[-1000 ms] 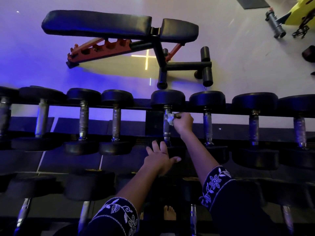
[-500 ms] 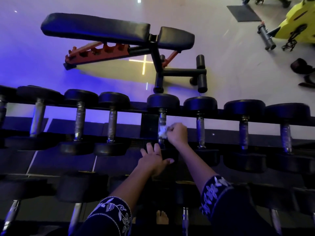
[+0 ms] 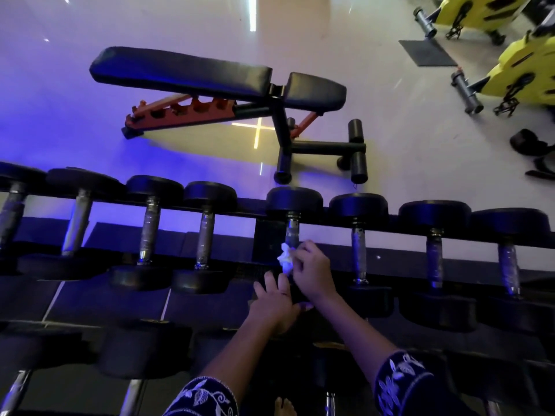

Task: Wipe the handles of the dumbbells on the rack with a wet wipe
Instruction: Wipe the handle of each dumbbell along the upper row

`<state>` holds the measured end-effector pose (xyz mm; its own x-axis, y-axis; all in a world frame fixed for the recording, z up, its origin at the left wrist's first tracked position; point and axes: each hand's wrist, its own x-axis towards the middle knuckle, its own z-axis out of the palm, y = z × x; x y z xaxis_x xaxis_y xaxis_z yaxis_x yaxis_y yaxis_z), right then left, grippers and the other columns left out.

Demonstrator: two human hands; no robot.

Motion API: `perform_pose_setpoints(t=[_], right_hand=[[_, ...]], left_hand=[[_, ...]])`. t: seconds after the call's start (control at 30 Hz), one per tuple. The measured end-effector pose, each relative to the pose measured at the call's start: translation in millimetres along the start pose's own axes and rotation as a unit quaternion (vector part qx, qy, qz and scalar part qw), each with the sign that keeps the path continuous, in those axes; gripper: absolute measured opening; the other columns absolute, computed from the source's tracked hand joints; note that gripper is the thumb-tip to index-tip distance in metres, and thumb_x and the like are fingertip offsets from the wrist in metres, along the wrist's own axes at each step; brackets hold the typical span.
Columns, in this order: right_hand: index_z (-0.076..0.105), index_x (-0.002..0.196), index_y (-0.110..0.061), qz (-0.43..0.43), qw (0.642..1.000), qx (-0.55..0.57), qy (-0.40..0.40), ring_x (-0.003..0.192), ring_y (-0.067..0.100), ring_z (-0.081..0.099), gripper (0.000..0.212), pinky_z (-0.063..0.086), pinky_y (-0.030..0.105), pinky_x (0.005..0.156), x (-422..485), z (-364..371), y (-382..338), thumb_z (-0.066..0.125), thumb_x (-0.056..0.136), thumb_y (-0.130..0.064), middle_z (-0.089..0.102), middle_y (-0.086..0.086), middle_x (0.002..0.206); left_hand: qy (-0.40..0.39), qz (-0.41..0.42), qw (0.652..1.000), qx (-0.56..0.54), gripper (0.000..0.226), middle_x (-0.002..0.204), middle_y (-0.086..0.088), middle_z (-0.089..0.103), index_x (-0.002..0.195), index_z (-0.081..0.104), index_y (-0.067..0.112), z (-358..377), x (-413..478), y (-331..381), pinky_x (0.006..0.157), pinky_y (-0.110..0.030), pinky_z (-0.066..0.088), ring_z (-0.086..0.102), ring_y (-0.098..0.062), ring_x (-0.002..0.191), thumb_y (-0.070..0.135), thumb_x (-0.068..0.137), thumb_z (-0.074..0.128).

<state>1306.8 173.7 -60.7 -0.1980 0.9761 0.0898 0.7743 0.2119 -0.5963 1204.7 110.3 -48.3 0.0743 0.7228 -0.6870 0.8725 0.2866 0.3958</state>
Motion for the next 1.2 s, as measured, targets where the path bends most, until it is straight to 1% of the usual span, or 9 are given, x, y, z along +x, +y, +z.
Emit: perform_pose_setpoints(t=[0.13, 0.3, 0.43, 0.6, 0.77, 0.93, 1.03, 1.13, 1.2], right_hand=[[0.072, 0.094, -0.007, -0.142, 0.986, -0.045, -0.076, 0.080, 0.024, 0.055, 0.032, 0.049, 0.030, 0.070, 28, -14, 11, 0.043, 0.083, -0.016, 0.055, 0.009, 0.090], [0.069, 0.098, -0.011, -0.119, 0.984, -0.129, -0.010, 0.076, 0.028, 0.058, 0.022, 0.053, 0.037, 0.053, 53, -12, 11, 0.054, 0.082, -0.008, 0.059, 0.007, 0.092], [0.066, 0.105, -0.019, -0.234, 0.947, -0.174, -0.131, 0.086, 0.025, 0.059, 0.023, 0.052, 0.033, 0.049, 23, -4, 17, 0.053, 0.086, -0.019, 0.055, 0.005, 0.101], [0.072, 0.094, -0.015, -0.132, 0.980, -0.146, -0.021, 0.074, 0.028, 0.059, 0.025, 0.047, 0.029, 0.045, 57, -3, 10, 0.070, 0.070, -0.006, 0.058, 0.006, 0.084], [0.068, 0.082, -0.013, -0.271, 0.939, -0.182, -0.110, 0.080, 0.027, 0.061, 0.016, 0.050, 0.032, 0.045, 37, 1, 13, 0.054, 0.075, -0.015, 0.057, 0.005, 0.085], [0.068, 0.092, -0.014, -0.034, 0.995, 0.065, -0.061, 0.080, 0.010, 0.060, 0.017, 0.048, 0.024, 0.071, 21, -8, 28, 0.056, 0.084, -0.008, 0.064, -0.003, 0.085], [0.066, 0.082, -0.017, 0.086, 0.976, 0.180, -0.092, 0.064, -0.004, 0.056, 0.015, 0.042, 0.012, 0.063, 16, -3, 19, 0.063, 0.082, -0.003, 0.062, -0.011, 0.069], [0.060, 0.075, -0.027, 0.137, 0.959, 0.212, -0.129, 0.067, 0.003, 0.054, 0.024, 0.042, 0.018, 0.064, 7, 9, 19, 0.064, 0.084, -0.005, 0.062, -0.006, 0.072], [0.059, 0.076, -0.027, 0.163, 0.953, 0.221, -0.129, 0.068, 0.005, 0.053, 0.024, 0.041, 0.020, 0.065, 1, 17, 18, 0.064, 0.085, -0.005, 0.061, -0.003, 0.074]], left_hand=[[0.011, 0.011, 1.000, -0.020, 0.088, 0.157, -0.015, -0.006, 0.148, 0.008, 0.013, 2, -2, -1, 0.110, -0.055, 0.032, 0.003, -0.043, 0.144, 0.068, 0.089, 0.044], [0.034, 0.028, 0.999, -0.021, 0.087, 0.156, -0.012, -0.002, 0.145, 0.012, 0.014, 4, -2, -5, 0.108, -0.057, 0.035, 0.007, -0.043, 0.142, 0.070, 0.087, 0.046], [0.039, 0.040, 0.998, -0.025, 0.090, 0.154, -0.008, 0.002, 0.143, 0.014, 0.017, 6, -1, -11, 0.104, -0.056, 0.039, 0.011, -0.040, 0.140, 0.070, 0.082, 0.055], [0.036, 0.047, 0.998, -0.010, 0.098, 0.155, -0.008, -0.003, 0.145, 0.010, 0.017, 4, -5, -10, 0.106, -0.057, 0.037, 0.008, -0.037, 0.140, 0.060, 0.079, 0.068], [0.044, 0.062, 0.997, 0.008, 0.098, 0.154, -0.010, -0.001, 0.147, 0.007, 0.015, 3, -2, -17, 0.102, -0.051, 0.044, 0.012, -0.037, 0.139, 0.048, 0.082, 0.071], [0.090, 0.119, 0.989, -0.004, 0.080, 0.140, -0.004, 0.013, 0.140, 0.018, 0.015, 4, 1, -36, 0.091, -0.045, 0.050, 0.025, -0.028, 0.124, 0.039, 0.084, 0.069], [0.073, 0.138, 0.987, -0.049, 0.081, 0.131, 0.000, 0.021, 0.137, 0.024, 0.017, -2, 3, -58, 0.098, -0.045, 0.043, 0.031, -0.023, 0.117, 0.045, 0.075, 0.068], [0.085, 0.142, 0.982, -0.091, 0.086, 0.125, 0.004, 0.030, 0.133, 0.027, 0.023, -7, 8, -83, 0.099, -0.043, 0.043, 0.038, -0.018, 0.114, 0.057, 0.061, 0.061], [0.089, 0.131, 0.983, -0.095, 0.082, 0.127, 0.005, 0.032, 0.134, 0.028, 0.024, -8, 10, -94, 0.099, -0.041, 0.043, 0.037, -0.018, 0.119, 0.044, 0.065, 0.067]])
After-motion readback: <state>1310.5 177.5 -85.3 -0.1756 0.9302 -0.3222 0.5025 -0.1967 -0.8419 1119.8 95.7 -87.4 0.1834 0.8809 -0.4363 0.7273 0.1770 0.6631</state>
